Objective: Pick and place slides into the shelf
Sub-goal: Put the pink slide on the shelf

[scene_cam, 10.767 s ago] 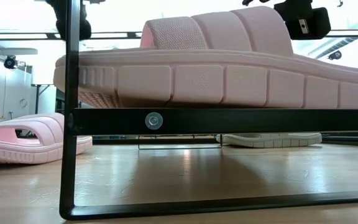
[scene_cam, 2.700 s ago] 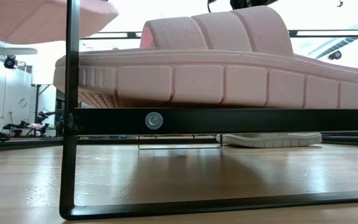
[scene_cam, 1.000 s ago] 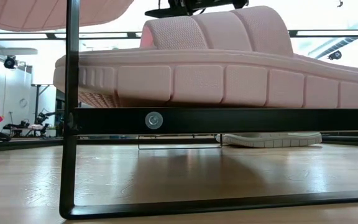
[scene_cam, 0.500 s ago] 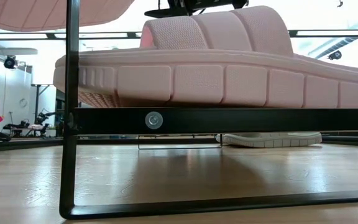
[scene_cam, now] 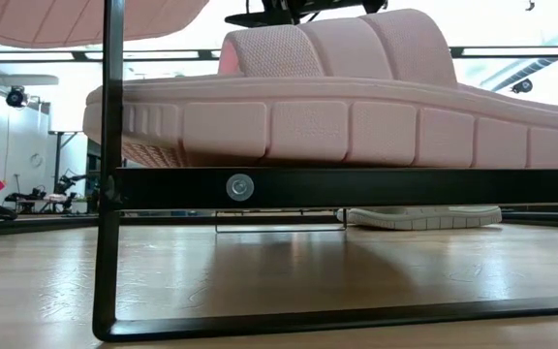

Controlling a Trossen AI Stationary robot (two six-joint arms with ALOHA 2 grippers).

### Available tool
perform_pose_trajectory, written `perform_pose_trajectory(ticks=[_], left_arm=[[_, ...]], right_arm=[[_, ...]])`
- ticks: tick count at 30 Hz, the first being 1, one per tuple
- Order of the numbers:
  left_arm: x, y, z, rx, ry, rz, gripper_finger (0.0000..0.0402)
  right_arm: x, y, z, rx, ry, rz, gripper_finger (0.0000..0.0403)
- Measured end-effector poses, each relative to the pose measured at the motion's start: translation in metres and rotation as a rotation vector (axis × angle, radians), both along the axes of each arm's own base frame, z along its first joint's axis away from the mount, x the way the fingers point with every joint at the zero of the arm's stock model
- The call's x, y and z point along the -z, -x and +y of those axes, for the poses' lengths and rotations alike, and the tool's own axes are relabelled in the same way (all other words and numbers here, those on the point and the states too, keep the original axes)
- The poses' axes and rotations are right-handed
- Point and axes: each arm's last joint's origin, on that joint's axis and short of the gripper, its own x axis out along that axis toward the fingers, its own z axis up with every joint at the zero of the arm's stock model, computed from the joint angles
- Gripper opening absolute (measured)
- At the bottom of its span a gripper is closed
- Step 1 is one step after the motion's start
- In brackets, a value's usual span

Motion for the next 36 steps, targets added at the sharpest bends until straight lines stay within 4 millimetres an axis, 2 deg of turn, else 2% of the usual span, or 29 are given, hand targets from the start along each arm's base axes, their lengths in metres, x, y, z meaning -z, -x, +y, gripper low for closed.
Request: perform_pose_trajectory(ticks=[13, 22, 36], left_arm=[[0.013, -0.013, 0.001, 0.028, -0.006, 0.025, 0.0000], [0.008, -0.013, 0.011, 0.021, 0.002, 0.004, 0.0000], [0.008, -0.013, 0.013, 0.033, -0.009, -0.007, 0.0000]], right_arm=[[0.000, 0.000, 0.002, -0.006, -0.001, 0.001, 0.0212], [0.000, 0.000, 0.011, -0.027, -0.004, 0.002, 0.0212], [0.000, 0.000, 0.015, -0.033, -0.003, 0.003, 0.0212]])
